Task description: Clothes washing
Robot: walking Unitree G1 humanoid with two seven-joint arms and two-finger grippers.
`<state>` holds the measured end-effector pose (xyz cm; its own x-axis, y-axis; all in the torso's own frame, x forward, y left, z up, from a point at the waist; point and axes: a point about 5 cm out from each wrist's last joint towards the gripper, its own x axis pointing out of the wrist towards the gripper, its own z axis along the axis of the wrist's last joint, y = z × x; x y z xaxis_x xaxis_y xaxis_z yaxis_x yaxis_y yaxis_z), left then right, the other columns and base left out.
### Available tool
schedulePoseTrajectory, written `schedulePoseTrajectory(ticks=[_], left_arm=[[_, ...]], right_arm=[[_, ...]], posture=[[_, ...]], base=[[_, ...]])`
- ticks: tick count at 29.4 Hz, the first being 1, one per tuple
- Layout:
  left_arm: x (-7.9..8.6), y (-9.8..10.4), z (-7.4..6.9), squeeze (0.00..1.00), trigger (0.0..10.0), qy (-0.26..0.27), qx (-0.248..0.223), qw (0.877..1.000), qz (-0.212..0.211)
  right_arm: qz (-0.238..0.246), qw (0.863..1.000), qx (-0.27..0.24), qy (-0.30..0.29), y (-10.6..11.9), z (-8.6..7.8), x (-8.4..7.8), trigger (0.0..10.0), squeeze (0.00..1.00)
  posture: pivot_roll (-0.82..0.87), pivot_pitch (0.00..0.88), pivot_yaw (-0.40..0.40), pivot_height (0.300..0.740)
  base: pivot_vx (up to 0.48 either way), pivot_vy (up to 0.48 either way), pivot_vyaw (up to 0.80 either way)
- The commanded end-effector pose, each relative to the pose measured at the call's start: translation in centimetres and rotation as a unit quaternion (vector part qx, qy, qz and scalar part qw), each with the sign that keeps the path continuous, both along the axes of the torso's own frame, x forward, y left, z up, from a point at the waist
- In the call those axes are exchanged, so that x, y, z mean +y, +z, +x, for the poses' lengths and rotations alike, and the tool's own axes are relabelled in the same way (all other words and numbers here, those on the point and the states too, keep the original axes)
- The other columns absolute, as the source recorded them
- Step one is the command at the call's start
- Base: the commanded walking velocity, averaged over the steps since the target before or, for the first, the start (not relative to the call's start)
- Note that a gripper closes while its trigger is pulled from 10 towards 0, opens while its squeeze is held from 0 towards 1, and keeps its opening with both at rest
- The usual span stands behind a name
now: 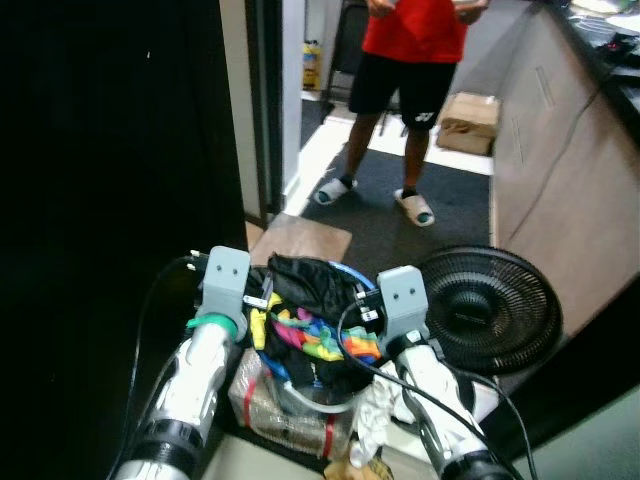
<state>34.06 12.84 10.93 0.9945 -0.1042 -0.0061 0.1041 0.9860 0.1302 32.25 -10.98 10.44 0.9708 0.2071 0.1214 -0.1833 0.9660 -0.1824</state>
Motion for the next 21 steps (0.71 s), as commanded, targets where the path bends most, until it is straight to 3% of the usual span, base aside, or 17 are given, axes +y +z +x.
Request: schedulePoseTrajectory(ticks=[1, 6, 16, 21], left_arm=[[0.8, -0.3, -0.1, 0.00, 10.0, 0.009, 0.004, 1.000, 0.006], [0.8, -0.3, -0.1, 0.00, 10.0, 0.009, 0.006, 1.000, 0.006], [0.6, -1.0, -0.4, 0.00, 10.0, 0.002, 0.022, 1.000, 0.005], [-0.8, -3.1, -1.2, 0.00, 10.0, -0.043, 0.062, 0.997, 0.020]], right_arm=[[0.006, 1.000, 0.007, 0.002, -0.4, -0.3, 0.4, 10.0, 0.00], [0.005, 1.000, 0.007, 0.002, -0.4, -0.3, 0.4, 10.0, 0.00], [0.004, 1.000, 0.009, 0.004, -0.5, -0.4, 0.4, 10.0, 0.00], [0.000, 1.000, 0.016, 0.001, -0.9, -0.5, 0.3, 10.0, 0.00]], posture=[[0.03, 0.000, 0.021, 0.740], [0.04, 0.000, 0.020, 0.740], [0.03, 0.000, 0.021, 0.740], [0.03, 0.000, 0.021, 0.740]], base=[[0.345, 0.000, 0.00], [0.334, 0.000, 0.00], [0.000, 0.000, 0.00], [0.000, 0.000, 0.00]])
